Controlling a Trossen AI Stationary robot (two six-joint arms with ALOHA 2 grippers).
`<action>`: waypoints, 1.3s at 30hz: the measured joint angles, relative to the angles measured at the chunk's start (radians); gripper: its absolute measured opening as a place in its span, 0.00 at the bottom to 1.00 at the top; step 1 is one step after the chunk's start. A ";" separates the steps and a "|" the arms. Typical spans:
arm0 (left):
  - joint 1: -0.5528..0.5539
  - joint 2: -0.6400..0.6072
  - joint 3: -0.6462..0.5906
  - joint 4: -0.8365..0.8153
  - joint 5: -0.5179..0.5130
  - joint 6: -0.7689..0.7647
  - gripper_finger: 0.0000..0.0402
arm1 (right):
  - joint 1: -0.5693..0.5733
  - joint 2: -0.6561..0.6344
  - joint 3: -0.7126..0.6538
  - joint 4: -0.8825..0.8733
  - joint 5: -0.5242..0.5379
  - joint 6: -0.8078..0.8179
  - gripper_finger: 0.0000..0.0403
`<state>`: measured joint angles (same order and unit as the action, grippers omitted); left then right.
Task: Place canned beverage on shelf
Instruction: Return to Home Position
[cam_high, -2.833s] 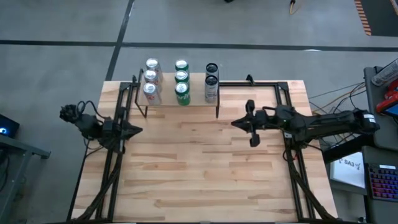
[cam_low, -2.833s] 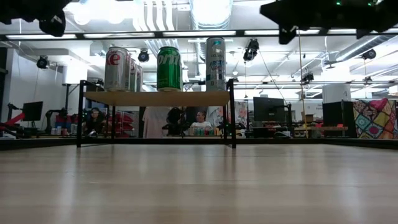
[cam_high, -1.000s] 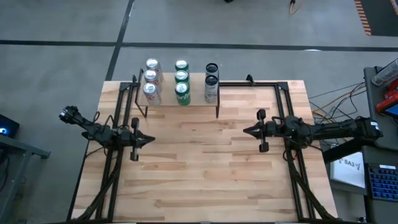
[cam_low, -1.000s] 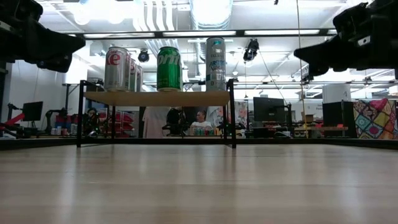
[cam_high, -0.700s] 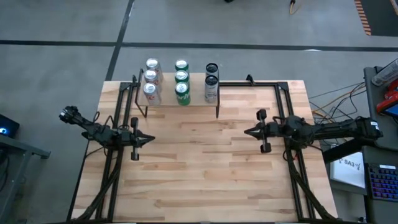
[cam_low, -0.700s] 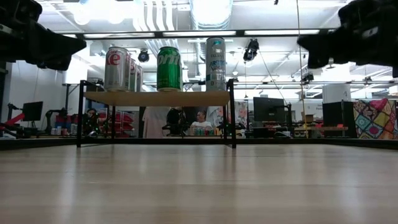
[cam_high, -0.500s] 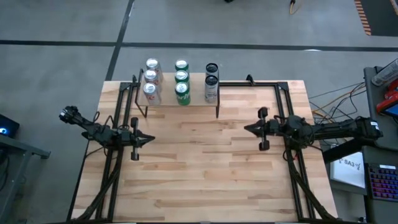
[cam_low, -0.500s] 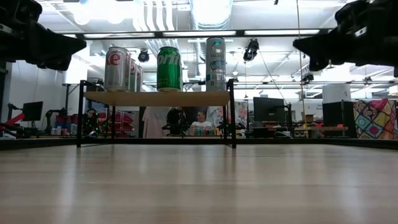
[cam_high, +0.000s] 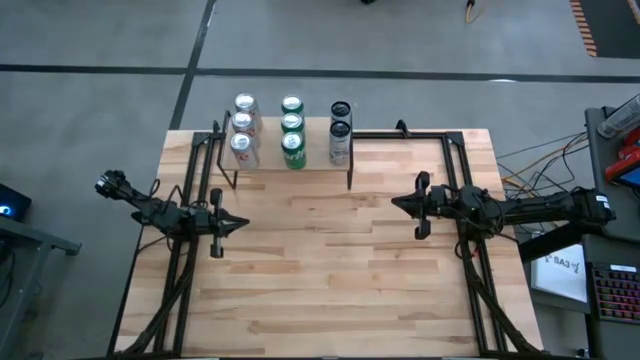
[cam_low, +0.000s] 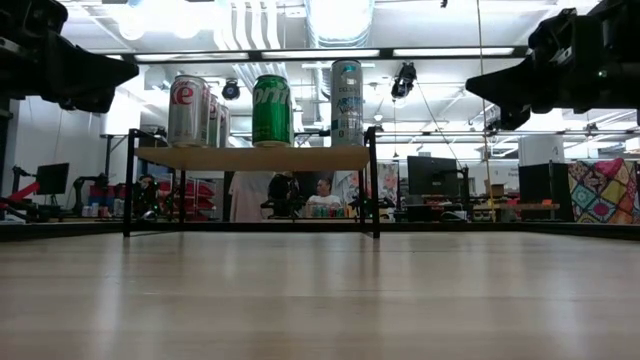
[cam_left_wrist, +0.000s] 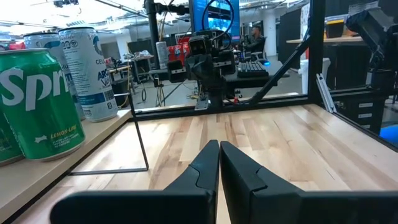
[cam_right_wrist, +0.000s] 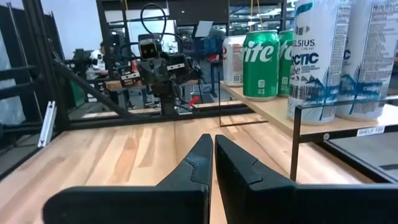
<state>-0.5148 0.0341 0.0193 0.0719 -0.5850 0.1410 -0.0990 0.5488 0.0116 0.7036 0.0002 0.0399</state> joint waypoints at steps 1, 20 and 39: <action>0.000 0.001 0.000 0.000 0.000 0.000 0.00 | 0.000 0.000 0.000 -0.002 0.000 0.003 0.02; 0.000 0.008 0.001 -0.006 0.002 -0.001 0.00 | 0.086 -0.235 -0.001 -0.323 0.107 0.057 0.02; 0.000 0.010 0.001 -0.005 0.000 0.000 0.00 | 0.121 -0.549 -0.001 -0.684 -0.048 -0.281 0.02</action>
<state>-0.5152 0.0444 0.0204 0.0670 -0.5846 0.1406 0.0219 0.0002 0.0105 0.0199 -0.0483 -0.2407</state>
